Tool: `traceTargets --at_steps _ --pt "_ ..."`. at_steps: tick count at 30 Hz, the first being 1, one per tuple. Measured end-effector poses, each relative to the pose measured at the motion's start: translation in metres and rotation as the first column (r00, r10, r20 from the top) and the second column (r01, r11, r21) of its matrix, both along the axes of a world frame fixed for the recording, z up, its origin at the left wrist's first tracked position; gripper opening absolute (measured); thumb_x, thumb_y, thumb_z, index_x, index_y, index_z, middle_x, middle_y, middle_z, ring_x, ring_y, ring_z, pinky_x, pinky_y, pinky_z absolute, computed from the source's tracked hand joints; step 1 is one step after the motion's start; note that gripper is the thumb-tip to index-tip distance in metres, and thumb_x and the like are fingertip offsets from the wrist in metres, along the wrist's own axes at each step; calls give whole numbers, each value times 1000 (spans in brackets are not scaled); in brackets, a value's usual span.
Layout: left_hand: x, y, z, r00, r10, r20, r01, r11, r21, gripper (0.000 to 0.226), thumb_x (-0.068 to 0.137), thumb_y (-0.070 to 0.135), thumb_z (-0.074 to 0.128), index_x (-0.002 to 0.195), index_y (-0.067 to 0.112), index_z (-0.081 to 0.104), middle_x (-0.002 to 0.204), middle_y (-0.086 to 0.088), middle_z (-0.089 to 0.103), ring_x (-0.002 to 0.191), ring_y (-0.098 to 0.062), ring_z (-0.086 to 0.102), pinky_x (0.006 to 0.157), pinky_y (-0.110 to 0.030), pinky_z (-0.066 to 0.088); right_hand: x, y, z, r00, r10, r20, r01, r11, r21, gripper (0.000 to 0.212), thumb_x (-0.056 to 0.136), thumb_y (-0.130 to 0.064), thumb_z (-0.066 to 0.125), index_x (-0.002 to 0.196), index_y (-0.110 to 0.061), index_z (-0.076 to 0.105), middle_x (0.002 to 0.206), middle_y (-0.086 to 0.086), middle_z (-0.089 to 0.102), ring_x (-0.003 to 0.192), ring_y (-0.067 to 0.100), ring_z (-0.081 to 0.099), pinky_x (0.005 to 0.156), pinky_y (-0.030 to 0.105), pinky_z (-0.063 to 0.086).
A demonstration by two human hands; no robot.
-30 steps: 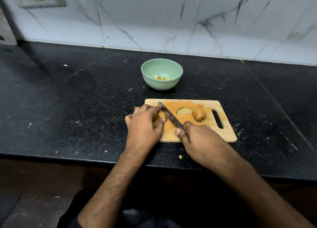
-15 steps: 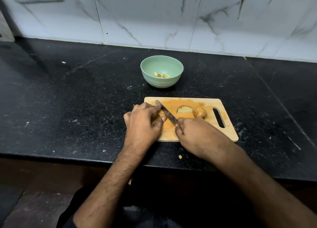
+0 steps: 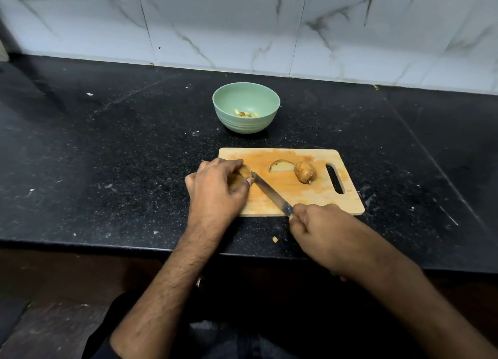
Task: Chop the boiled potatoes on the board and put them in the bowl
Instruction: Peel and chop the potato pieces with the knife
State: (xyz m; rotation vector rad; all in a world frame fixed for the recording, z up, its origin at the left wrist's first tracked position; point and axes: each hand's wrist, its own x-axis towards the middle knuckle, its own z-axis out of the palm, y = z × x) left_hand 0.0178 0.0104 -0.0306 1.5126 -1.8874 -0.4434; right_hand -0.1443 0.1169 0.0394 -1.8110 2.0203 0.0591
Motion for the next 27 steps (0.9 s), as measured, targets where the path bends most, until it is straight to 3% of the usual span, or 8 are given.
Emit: traceTargets --at_steps 8,12,18,22,25,27 --pt "1 2 -2 1000 16 -15 -16 1000 4 35 85 41 74 117 31 65 117 13 57 118 -12 46 94 -32 24 11 -16 7 997 -56 48 64 980 -190 22 106 -38 35 89 -29 46 75 -2 57 66 13 55 50 27 32" --pt "3 3 0 999 -10 -36 11 1000 10 32 86 36 75 116 30 67 113 16 58 116 -10 48 95 -31 23 20 -30 -3 1000 -24 17 27 987 -156 17 105 -35 38 92 -28 46 76 -2 55 71 17 55 61 30 38" --pt "3 1 1 1000 5 -19 -5 1000 20 36 87 36 75 122 29 70 111 14 61 116 -12 48 95 -30 24 25 -34 -7 1000 -5 -1 5 992 -127 15 105 -34 36 97 -27 46 79 -1 55 73 17 56 62 31 40" --pt "2 0 0 999 17 -29 -17 1000 17 40 87 36 76 125 27 70 114 12 64 117 -12 48 96 -29 24 26 -36 -9 1000 3 -24 -6 993 -119 25 105 -34 35 114 -23 55 79 -1 54 77 19 57 65 31 42" --pt "1 0 -1 1000 16 -23 -16 1000 8 40 87 36 75 126 25 70 115 12 64 118 -13 49 103 -33 27 30 -40 -8 997 -8 -74 -2 992 -128 27 106 -33 33 121 -23 53 75 -2 46 78 21 51 67 32 39" --pt "2 -1 -1 1000 11 -29 -11 1000 4 39 87 36 76 125 25 71 112 12 64 116 -12 49 99 -30 26 35 -43 -9 993 -8 -121 -8 991 -131 28 106 -29 33 127 -21 50 79 0 44 82 23 48 69 33 38"
